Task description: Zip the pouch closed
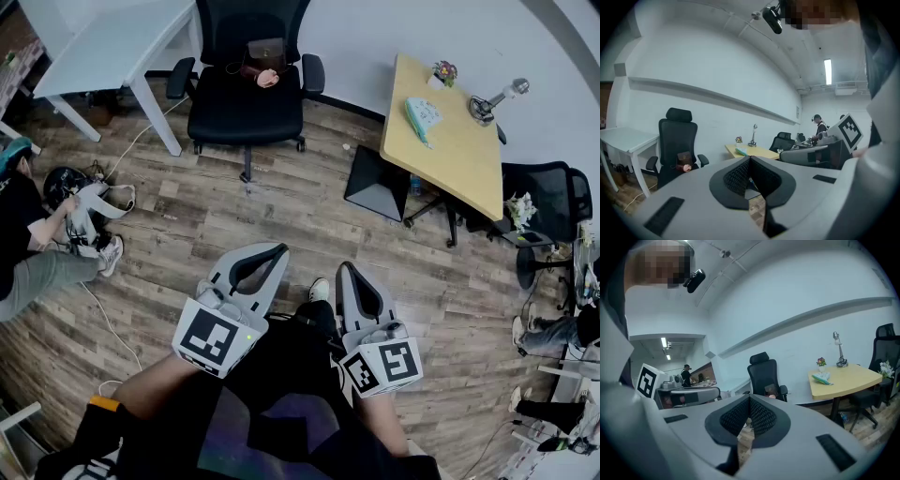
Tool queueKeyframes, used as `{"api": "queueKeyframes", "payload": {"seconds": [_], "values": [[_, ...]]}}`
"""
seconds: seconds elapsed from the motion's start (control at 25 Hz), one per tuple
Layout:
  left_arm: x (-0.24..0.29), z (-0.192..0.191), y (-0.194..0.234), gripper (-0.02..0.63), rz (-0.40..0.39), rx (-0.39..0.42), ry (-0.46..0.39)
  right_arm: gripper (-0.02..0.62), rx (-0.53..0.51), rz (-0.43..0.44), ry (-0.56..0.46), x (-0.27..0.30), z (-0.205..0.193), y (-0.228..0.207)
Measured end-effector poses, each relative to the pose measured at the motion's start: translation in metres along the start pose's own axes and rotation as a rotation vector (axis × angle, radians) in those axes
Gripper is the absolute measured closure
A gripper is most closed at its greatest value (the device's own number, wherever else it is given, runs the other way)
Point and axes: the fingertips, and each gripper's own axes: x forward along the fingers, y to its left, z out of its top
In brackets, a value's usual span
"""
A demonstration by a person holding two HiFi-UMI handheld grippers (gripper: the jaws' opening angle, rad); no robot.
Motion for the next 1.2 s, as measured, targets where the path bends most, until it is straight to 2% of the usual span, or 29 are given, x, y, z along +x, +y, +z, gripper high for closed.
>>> {"api": "queueKeyframes", "payload": {"seconds": [0.4, 0.68, 0.92, 1.2], "values": [[-0.002, -0.001, 0.001, 0.595, -0.003, 0.002, 0.002, 0.586, -0.007, -0.004, -0.002, 0.001, 0.001, 0.002], [0.005, 0.007, -0.011, 0.595, -0.047, -0.003, -0.013, 0.586, 0.031, -0.044, -0.026, -0.009, 0.012, -0.009], [0.038, 0.015, -0.031, 0.595, -0.094, 0.004, -0.007, 0.586, 0.034, -0.095, -0.026, -0.024, 0.018, -0.044], [0.095, 0.032, -0.064, 0.595, -0.113, 0.044, 0.012, 0.586, 0.052, -0.122, -0.053, -0.031, 0.032, -0.114]]}}
